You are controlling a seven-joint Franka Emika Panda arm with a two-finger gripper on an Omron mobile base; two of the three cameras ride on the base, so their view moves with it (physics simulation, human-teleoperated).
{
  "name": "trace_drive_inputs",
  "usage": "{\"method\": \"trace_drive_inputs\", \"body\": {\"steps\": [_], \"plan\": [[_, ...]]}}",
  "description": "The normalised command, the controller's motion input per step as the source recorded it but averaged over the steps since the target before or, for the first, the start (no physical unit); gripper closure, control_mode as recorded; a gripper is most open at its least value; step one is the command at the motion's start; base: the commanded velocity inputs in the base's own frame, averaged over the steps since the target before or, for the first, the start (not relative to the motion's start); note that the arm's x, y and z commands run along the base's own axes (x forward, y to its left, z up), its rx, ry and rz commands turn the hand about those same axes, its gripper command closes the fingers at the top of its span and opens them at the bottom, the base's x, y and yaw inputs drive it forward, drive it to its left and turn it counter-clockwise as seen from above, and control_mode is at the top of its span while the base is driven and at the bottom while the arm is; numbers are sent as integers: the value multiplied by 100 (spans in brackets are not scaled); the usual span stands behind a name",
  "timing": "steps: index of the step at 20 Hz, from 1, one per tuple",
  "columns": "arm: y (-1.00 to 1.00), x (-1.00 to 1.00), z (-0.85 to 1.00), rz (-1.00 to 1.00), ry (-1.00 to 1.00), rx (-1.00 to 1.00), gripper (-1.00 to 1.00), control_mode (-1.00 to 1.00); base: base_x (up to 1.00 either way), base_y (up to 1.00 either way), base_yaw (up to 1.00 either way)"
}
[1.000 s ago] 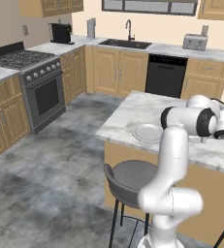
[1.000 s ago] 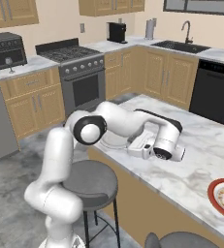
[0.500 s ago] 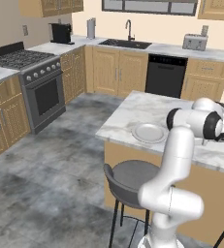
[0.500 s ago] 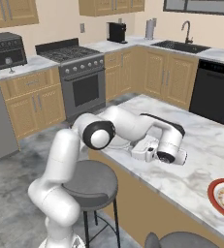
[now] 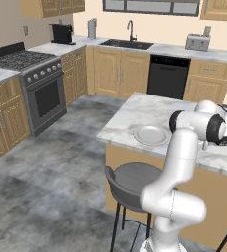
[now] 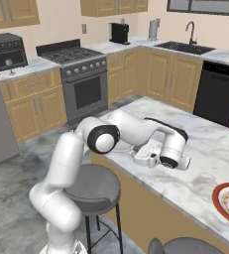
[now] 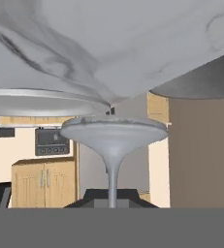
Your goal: Retrieve the wine glasses from the counter and place one next to each plate.
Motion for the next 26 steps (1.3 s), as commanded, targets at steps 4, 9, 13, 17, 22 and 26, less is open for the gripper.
{"method": "trace_drive_inputs", "body": {"steps": [4,9,13,17,22,26], "plan": [[0,43,-17,0,0,-3,100,-100,0,0,0],[0,51,-15,0,0,-1,100,-100,0,0,0],[-3,39,-28,0,0,-1,100,-100,0,0,0],[-1,19,-47,0,-1,-8,100,-100,0,0,0],[-7,18,-41,0,0,-5,100,-100,0,0,0],[-12,17,-34,0,0,-2,100,-100,0,0,0]]}}
